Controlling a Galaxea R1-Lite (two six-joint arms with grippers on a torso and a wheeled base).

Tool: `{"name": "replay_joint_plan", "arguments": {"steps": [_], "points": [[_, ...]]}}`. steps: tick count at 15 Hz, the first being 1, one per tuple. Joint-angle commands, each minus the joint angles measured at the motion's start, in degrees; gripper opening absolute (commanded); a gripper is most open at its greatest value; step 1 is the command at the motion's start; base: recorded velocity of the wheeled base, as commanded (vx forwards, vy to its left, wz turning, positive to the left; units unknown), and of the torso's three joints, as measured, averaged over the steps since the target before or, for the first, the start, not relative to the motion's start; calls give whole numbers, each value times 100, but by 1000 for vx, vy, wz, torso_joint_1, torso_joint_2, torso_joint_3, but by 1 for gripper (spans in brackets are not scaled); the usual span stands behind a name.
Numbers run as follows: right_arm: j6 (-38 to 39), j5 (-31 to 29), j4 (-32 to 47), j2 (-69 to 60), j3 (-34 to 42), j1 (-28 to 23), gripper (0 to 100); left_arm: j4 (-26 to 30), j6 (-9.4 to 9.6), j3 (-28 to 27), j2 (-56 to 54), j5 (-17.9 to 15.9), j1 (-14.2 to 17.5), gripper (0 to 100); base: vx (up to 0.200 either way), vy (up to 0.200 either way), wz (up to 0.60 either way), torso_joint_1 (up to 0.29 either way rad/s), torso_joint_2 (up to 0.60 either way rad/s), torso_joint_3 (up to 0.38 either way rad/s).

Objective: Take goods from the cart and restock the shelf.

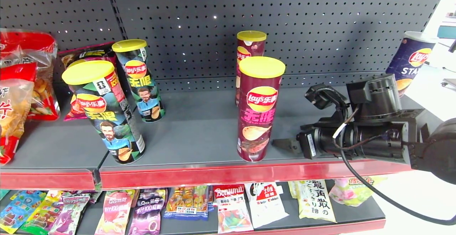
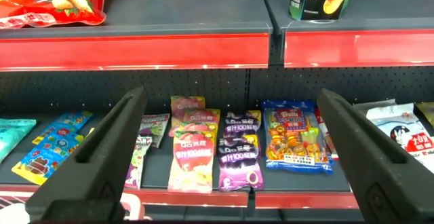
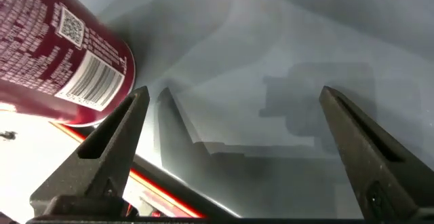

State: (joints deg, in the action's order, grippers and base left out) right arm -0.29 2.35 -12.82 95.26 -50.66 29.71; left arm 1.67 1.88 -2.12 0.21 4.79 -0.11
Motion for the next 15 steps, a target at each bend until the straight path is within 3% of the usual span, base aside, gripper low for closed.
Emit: {"name": "replay_joint_plan", "arguments": {"steps": [1, 15], "points": [[-6, 2, -1, 28, -14, 44, 100, 0, -3, 1, -3, 4, 2, 100, 0, 0, 0, 0, 0, 0], [-6, -112, -1, 186, -216, 299, 100, 0, -3, -8, -3, 4, 2, 100, 0, 0, 0, 0, 0, 0]]}}
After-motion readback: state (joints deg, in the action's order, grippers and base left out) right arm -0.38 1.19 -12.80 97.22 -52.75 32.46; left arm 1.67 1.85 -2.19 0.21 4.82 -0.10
